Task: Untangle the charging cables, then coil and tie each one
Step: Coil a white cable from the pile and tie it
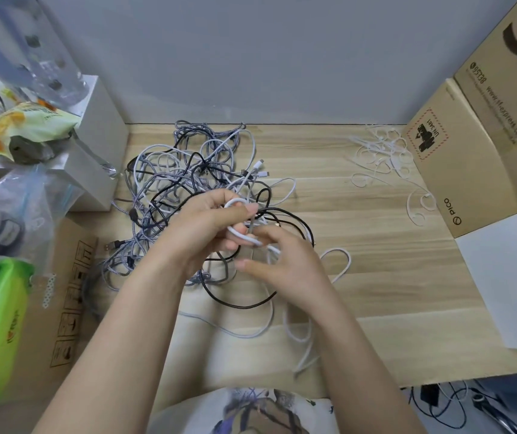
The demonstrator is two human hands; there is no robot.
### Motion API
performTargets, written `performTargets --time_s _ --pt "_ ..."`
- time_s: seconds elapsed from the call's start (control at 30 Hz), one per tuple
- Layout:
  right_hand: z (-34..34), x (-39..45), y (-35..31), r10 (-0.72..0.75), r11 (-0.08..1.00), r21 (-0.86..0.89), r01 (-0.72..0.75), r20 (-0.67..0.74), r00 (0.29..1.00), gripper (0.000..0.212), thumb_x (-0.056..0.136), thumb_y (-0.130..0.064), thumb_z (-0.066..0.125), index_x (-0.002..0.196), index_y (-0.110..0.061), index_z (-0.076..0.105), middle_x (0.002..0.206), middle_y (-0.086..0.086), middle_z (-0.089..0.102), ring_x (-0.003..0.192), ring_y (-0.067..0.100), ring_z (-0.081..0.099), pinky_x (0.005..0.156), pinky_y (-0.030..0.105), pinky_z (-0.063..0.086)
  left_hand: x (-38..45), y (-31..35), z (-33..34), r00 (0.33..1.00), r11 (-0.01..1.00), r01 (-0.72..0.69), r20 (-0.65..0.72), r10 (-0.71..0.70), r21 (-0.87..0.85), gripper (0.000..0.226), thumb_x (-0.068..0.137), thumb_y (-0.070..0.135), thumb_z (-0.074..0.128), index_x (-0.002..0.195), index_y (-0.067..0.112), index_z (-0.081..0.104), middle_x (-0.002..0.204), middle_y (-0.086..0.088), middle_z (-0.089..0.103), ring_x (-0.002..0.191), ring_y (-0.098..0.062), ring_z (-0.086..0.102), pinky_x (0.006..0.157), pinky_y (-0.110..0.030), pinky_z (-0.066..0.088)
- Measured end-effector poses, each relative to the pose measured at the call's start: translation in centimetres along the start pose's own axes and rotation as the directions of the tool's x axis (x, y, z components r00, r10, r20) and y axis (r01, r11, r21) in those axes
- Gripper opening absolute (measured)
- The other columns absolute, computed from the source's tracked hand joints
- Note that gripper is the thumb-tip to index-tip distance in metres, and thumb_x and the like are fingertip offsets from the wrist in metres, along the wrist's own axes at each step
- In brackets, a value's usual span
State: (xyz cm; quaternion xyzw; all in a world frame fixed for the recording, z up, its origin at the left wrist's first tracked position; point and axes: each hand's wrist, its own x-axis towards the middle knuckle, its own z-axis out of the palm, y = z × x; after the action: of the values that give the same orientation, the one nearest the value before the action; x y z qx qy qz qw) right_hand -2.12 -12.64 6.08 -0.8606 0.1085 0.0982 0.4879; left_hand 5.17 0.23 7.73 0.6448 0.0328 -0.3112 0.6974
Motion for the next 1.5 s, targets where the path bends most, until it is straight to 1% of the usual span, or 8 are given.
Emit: performTargets --time_s 0.1,0.47,0.63,0.7,0.8,1.1,1.3,1.5 --pt "1.0 0.2 -0.4 -0.065 0.998 0.021 0.067 -0.081 0.995 0.016 0.07 -0.037 0.061 0.058 -0.047 0.056 0.057 -0.024 0.051 0.06 -0.001 0.045 0.06 0.028 0.036 -0.3 -0.3 0.2 0.995 0.994 0.045 0.098 -0.035 -0.097 0.015 0.081 0.027 0.059 0.078 0.014 0.051 0.046 0.005 0.052 0.039 -0.004 0.055 0.036 -0.011 0.041" --pt "-2.7 0.0 0.0 0.085 0.732 0.645 0.219 -0.405 0.911 0.031 0.095 -0.012 0.051 0.064 -0.011 0.052 0.051 0.001 0.052 0.042 0.004 0.044 0.048 0.013 0.038 0.9 -7.6 1.7 0.964 0.969 0.246 0.104 -0.246 0.013 0.025 0.09 0.03 0.052 0.089 0.011 0.068 0.086 -0.003 0.073 0.077 -0.012 0.069 0.086 -0.034 0.05" --pt "-3.0 -0.3 -0.9 0.062 0.426 0.891 0.156 -0.201 0.978 0.036 0.084 -0.027 0.061 0.056 -0.01 0.046 0.041 -0.007 0.038 0.039 0.01 0.034 0.047 0.029 0.044 3.1 -5.9 2.5 0.964 0.772 0.266 0.151 -0.219 -0.577 0.024 0.1 0.01 0.034 0.1 0.012 0.058 0.08 -0.001 0.073 0.073 -0.013 0.071 0.065 -0.028 0.058" --pt "-3.5 -0.6 -1.1 0.116 0.358 0.924 0.134 -0.186 0.976 0.037 0.08 -0.031 0.06 0.057 -0.009 0.041 0.035 -0.007 0.036 0.037 0.015 0.038 0.055 0.04 0.05 4.0 -4.9 0.9 0.964 0.635 0.242 0.105 -0.246 -0.734 0.03 0.086 -0.012 0.041 0.09 0.012 0.059 0.073 -0.001 0.071 0.065 -0.014 0.071 0.054 -0.027 0.058" --pt "-4.9 -0.8 -0.8 0.191 0.291 0.944 0.155 -0.216 0.957 0.032 0.077 -0.031 0.052 0.059 -0.011 0.033 0.03 -0.008 0.026 0.027 0.01 0.029 0.038 0.014 0.029 4.4 -4.2 -1.4 0.969 0.568 0.22 0.11 -0.223 -0.793 0.056 0.032 -0.026 0.066 0.079 0.005 0.063 0.07 -0.004 0.069 0.063 -0.018 0.07 0.053 -0.03 0.057" --pt "-7.1 -1.0 0.3 0.208 0.659 0.733 0.17 -0.395 0.895 0.035 0.074 -0.016 0.073 0.043 -0.02 0.056 0.048 0.0 0.041 0.033 0.008 0.021 0.042 0.018 0.012 5.4 -1.4 -4.8 0.973 0.572 -0.116 -0.208 -0.097 -0.812 0.037 0.098 0.016 0.043 0.076 0.01 0.071 0.07 0.001 0.07 0.063 -0.011 0.069 0.058 -0.022 0.056" --pt "-4.9 -0.3 -0.5 0.146 0.803 0.588 0.094 -0.348 0.926 0.033 0.084 -0.008 0.067 0.055 -0.019 0.058 0.039 -0.013 0.039 0.036 0.001 0.03 0.041 0.011 0.024 2.3 -1.5 1.6 0.988 0.943 -0.069 0.106 0.109 -0.325 0.03 0.097 0.028 0.037 0.104 0.015 0.064 0.093 0.006 0.073 0.089 -0.007 0.067 0.08 -0.026 0.048" --pt "-2.5 0.4 -0.7 0.017 0.846 0.523 0.107 -0.226 0.974 0.012 0.09 -0.005 0.058 0.08 -0.011 0.058 0.045 -0.019 0.047 0.041 -0.002 0.044 0.045 0.009 0.031 0.7 -1.7 5.0 0.955 0.911 -0.053 0.245 0.165 -0.408 0.032 0.085 0.024 0.044 0.111 0.021 0.063 0.102 0.005 0.071 0.098 -0.01 0.062 0.087 -0.023 0.048"
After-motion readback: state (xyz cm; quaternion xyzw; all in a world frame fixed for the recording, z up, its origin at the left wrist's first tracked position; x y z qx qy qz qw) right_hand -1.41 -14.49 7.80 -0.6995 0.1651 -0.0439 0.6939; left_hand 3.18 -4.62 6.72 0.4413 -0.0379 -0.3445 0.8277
